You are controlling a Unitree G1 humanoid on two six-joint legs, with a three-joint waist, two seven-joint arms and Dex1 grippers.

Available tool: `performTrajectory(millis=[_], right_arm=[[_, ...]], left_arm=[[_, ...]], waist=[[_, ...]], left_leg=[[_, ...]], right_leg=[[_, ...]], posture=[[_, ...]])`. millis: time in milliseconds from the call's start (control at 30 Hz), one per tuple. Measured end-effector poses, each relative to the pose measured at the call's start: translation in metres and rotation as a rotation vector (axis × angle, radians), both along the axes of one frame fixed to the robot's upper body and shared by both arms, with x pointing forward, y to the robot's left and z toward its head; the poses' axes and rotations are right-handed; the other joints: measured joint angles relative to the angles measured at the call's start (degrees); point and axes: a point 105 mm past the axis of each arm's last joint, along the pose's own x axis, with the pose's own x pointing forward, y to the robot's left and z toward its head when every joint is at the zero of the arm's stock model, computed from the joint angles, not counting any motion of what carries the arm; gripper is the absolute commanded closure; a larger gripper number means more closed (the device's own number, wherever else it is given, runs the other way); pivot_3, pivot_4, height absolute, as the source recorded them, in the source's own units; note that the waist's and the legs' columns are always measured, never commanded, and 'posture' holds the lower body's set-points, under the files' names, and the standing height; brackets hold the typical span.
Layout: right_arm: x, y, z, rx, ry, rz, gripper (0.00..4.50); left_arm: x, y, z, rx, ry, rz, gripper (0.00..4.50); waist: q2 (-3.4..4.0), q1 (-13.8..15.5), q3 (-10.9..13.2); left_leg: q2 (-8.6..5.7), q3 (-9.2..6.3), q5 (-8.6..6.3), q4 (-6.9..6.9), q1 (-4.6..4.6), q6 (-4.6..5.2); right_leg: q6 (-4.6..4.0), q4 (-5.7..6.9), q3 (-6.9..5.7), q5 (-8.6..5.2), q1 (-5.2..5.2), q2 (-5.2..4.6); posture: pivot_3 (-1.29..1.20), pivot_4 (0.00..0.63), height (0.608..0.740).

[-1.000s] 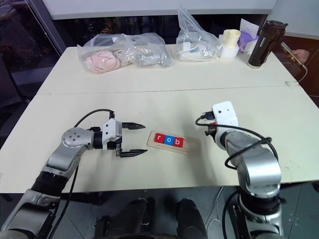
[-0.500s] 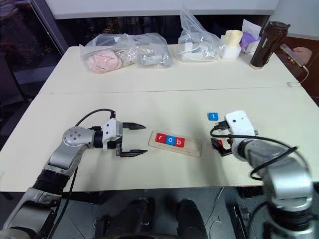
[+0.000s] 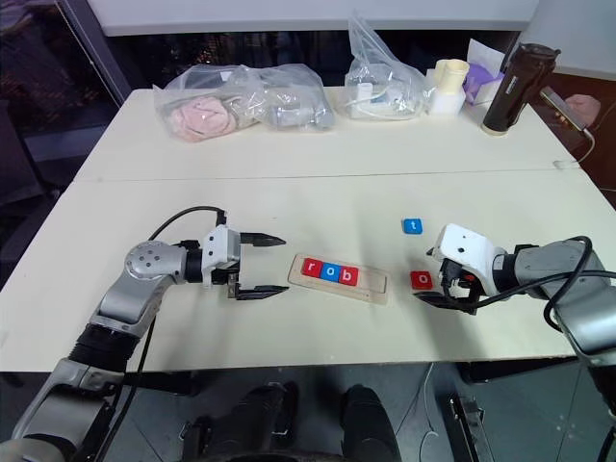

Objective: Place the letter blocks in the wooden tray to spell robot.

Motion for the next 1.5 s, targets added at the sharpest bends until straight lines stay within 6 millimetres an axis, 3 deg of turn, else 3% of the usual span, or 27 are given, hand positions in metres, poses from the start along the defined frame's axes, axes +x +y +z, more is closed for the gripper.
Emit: performTrajectory(millis=[233, 500, 600, 767, 800, 933, 1133, 1233, 1500], right_arm=[[0.009, -0.012, -0.022, -0.044, 0.064, 0.072, 0.05], [0.013, -0.011, -0.024, -0.033, 0.071, 0.106, 0.05], [0.013, -0.010, -0.025, -0.025, 0.081, 0.109, 0.85], [0.015, -0.003, -0.027, 0.002, 0.077, 0.125, 3.28], [0.015, -0.003, -0.027, 0.001, 0.076, 0.125, 3.36], [0.018, 0.001, -0.024, 0.008, 0.073, 0.101, 3.36], [0.011, 0.056, -0.006, 0.143, 0.050, 0.176, 3.36], [0.008, 0.072, -0.002, 0.155, 0.027, 0.172, 3.36], [0.003, 0.079, -0.010, 0.151, 0.042, 0.134, 3.36]], left_arm=[[0.001, 0.003, 0.000, 0.006, 0.000, 0.019, 0.00], [0.001, 0.006, -0.001, 0.012, -0.002, 0.028, 0.00], [0.000, 0.007, -0.003, 0.015, 0.004, 0.031, 0.00], [-0.001, 0.007, -0.004, 0.014, 0.007, 0.032, 0.00], [-0.001, 0.007, -0.004, 0.014, 0.007, 0.032, 0.00], [0.000, 0.007, -0.004, 0.014, 0.006, 0.035, 0.00], [-0.001, 0.007, -0.004, 0.010, 0.004, 0.041, 0.00], [0.000, 0.007, -0.004, 0.009, 0.004, 0.045, 0.00], [-0.002, 0.006, -0.004, 0.006, 0.001, 0.045, 0.00]], waist=[[0.00, 0.1, 0.0], [0.02, 0.0, 0.0], [0.02, 0.0, 0.0], [0.03, -0.2, 0.0], [0.03, -0.2, 0.0], [0.03, -0.1, 0.0], [0.04, 0.0, 0.0], [0.04, 0.4, 0.0], [0.04, 1.2, 0.0]], left_leg=[[0.00, 0.00, -0.01, -0.04, -0.01, -0.01], [0.00, 0.00, -0.02, -0.04, 0.01, -0.03], [0.00, -0.01, -0.04, -0.03, 0.01, -0.05], [0.00, 0.00, -0.04, -0.02, 0.03, -0.07], [0.00, 0.00, -0.04, -0.02, 0.04, -0.07], [0.00, 0.00, -0.04, -0.01, 0.03, -0.06], [0.00, -0.01, -0.03, -0.06, 0.01, -0.04], [0.00, -0.01, -0.07, -0.05, 0.00, -0.11], [-0.01, -0.01, -0.06, -0.03, -0.01, -0.09]], right_leg=[[0.02, -0.01, 0.01, 0.01, -0.04, 0.00], [0.02, 0.02, 0.02, 0.02, -0.02, 0.00], [0.02, 0.02, 0.02, 0.02, -0.02, 0.00], [0.00, 0.05, 0.04, 0.03, -0.02, 0.01], [0.00, 0.05, 0.04, 0.03, -0.02, 0.01], [0.00, 0.05, 0.05, 0.03, -0.04, 0.01], [0.02, 0.12, 0.06, 0.04, -0.11, 0.01], [0.00, 0.10, 0.06, 0.03, -0.10, 0.00], [-0.01, 0.07, 0.06, 0.03, -0.09, -0.01]], posture=[[0.00, 0.150, 0.738], [0.00, 0.150, 0.738], [0.00, 0.150, 0.738], [0.00, 0.150, 0.738], [0.00, 0.150, 0.738], [0.00, 0.150, 0.738], [0.00, 0.150, 0.738], [0.00, 0.150, 0.738], [0.00, 0.150, 0.738]])
